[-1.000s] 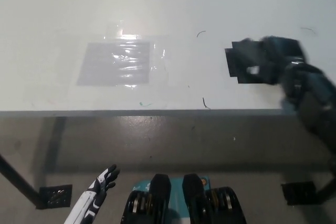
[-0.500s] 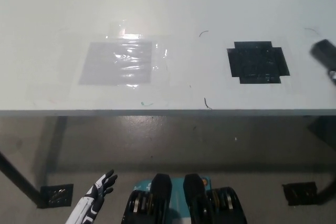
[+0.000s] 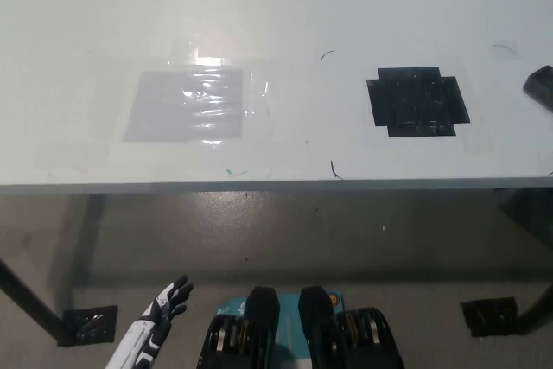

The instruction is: A whiteboard eraser is kept on the black marked spot on the table infront of the robot and the robot uses its right hand to swipe it back and forth on the table twice to clean it

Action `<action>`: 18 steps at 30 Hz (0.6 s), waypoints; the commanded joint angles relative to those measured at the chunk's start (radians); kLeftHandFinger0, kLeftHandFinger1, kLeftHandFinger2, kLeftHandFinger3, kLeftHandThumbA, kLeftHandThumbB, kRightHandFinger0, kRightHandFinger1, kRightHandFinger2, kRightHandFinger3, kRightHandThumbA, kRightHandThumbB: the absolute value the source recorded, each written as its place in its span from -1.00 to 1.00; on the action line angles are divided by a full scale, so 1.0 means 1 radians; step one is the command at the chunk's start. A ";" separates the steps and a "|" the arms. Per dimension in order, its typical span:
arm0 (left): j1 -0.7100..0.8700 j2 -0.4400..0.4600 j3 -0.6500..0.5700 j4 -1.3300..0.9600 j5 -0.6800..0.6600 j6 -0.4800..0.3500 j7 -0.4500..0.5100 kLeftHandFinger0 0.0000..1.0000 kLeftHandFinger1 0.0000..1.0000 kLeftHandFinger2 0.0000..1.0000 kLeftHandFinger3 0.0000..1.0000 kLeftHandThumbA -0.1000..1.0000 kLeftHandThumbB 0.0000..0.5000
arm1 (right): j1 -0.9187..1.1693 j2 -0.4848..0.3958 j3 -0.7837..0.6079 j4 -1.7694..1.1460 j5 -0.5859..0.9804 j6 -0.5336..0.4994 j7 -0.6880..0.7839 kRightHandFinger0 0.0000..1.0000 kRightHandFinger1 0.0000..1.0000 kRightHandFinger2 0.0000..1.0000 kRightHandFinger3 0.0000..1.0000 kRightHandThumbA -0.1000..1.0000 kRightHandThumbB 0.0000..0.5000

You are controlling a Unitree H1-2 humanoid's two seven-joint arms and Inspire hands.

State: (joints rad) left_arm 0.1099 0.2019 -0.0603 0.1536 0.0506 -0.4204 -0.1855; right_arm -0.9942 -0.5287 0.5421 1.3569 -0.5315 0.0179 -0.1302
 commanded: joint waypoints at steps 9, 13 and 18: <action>-0.011 -0.003 0.005 0.002 -0.021 -0.039 0.006 1.00 1.00 1.00 1.00 1.00 0.54 | -0.057 0.085 -0.268 -0.074 0.211 0.008 0.147 -0.77 -0.34 -0.09 -0.03 0.42 0.04; -0.016 -0.005 0.003 0.005 -0.026 -0.041 0.002 1.00 1.00 1.00 1.00 1.00 0.51 | -0.074 0.169 -0.298 -0.140 0.216 -0.028 0.193 -0.82 -0.01 0.49 -0.18 0.52 0.13; -0.013 -0.007 0.004 0.003 -0.014 -0.049 0.009 1.00 1.00 1.00 1.00 1.00 0.47 | -0.096 0.269 -0.304 -0.163 0.211 -0.009 0.199 -0.13 0.57 0.85 0.11 0.56 0.30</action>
State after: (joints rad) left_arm 0.0970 0.1960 -0.0589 0.1622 0.0476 -0.4221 -0.1856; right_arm -1.0246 -0.3331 0.2501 1.2529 -0.3659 0.0101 0.0052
